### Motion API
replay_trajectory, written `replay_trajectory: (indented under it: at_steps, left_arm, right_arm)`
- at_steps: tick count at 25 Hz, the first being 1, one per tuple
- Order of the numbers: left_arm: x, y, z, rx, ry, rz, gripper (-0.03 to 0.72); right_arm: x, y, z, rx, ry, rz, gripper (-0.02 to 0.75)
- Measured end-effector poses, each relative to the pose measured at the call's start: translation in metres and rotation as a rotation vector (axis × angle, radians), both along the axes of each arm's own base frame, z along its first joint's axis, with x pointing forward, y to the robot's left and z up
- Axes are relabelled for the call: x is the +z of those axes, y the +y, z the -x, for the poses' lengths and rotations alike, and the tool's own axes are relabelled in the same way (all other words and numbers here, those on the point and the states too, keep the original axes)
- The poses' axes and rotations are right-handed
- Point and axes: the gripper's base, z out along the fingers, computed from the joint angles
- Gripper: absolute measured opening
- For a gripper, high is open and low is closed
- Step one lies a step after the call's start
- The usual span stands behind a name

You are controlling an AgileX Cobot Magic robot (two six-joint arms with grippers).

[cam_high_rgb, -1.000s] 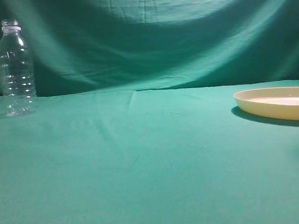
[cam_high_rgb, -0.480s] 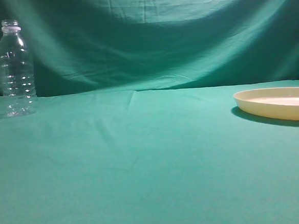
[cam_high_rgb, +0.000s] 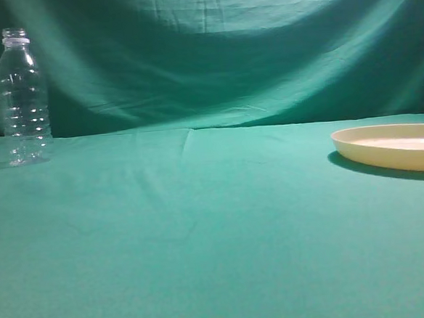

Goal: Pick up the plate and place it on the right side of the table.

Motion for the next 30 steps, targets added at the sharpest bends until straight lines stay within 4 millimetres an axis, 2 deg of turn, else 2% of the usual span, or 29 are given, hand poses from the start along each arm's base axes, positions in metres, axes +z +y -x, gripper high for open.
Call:
replay_trajectory:
  at_steps: [4,9,15,18,20,23,30]
  left_arm:
    - [0.000,0.000,0.000,0.000,0.000,0.000,0.000]
    - [0.000,0.000,0.000,0.000,0.000,0.000,0.000]
    - [0.000,0.000,0.000,0.000,0.000,0.000,0.000]
    - [0.000,0.000,0.000,0.000,0.000,0.000,0.000]
    - [0.000,0.000,0.000,0.000,0.000,0.000,0.000]
    - [0.000,0.000,0.000,0.000,0.000,0.000,0.000]
    - [0.000,0.000,0.000,0.000,0.000,0.000,0.000]
  right_arm:
    - [-0.014,0.000,0.031,-0.008,-0.082,-0.006,0.000]
    - [-0.012,0.006,0.059,0.035,-0.154,-0.088,0.000]
    - [-0.015,0.007,0.064,0.057,-0.139,-0.068,0.000]
    - [-0.014,0.001,0.061,0.003,-0.187,-0.011,0.000]
    - [-0.021,-0.004,0.059,-0.042,-0.224,0.020,0.000]
    - [-0.045,-0.007,0.059,-0.063,-0.257,0.047,0.000]
    - [-0.125,-0.010,0.071,-0.030,-0.327,0.097,0.000]
